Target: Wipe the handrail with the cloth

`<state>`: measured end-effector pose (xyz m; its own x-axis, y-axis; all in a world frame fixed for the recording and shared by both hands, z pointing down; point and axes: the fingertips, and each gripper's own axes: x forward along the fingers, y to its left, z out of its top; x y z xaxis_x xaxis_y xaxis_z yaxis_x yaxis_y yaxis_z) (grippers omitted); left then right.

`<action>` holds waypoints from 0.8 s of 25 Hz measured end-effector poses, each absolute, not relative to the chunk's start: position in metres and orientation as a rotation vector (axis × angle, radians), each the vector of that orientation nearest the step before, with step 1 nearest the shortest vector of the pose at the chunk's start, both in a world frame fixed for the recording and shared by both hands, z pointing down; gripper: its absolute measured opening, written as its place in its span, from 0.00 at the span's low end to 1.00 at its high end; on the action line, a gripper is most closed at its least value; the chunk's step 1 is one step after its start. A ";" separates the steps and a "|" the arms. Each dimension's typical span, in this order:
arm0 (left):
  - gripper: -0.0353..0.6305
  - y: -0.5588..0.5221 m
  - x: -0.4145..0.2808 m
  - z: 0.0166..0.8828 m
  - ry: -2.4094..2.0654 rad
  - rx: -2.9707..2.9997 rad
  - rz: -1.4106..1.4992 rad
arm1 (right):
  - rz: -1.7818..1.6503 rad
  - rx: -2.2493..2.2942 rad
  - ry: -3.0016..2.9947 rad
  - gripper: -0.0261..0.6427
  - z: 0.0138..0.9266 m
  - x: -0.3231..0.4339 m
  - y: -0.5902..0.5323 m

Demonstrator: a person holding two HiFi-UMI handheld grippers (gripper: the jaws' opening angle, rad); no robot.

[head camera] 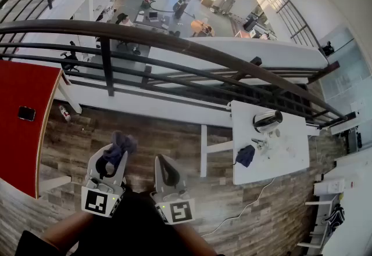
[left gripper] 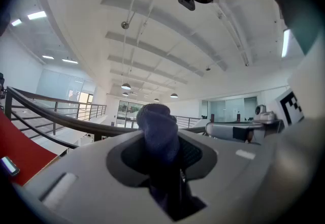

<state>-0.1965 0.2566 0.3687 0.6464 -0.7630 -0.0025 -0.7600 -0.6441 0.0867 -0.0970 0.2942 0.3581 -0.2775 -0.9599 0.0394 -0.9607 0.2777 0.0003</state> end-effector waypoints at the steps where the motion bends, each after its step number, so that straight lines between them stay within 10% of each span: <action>1: 0.23 0.255 -0.198 0.370 -1.289 2.768 -0.059 | 0.024 1.877 -2.486 0.04 0.356 -0.097 0.293; 20: 0.23 0.230 -0.211 0.382 -1.267 2.749 -0.043 | 0.076 2.062 -2.338 0.04 0.367 -0.069 0.288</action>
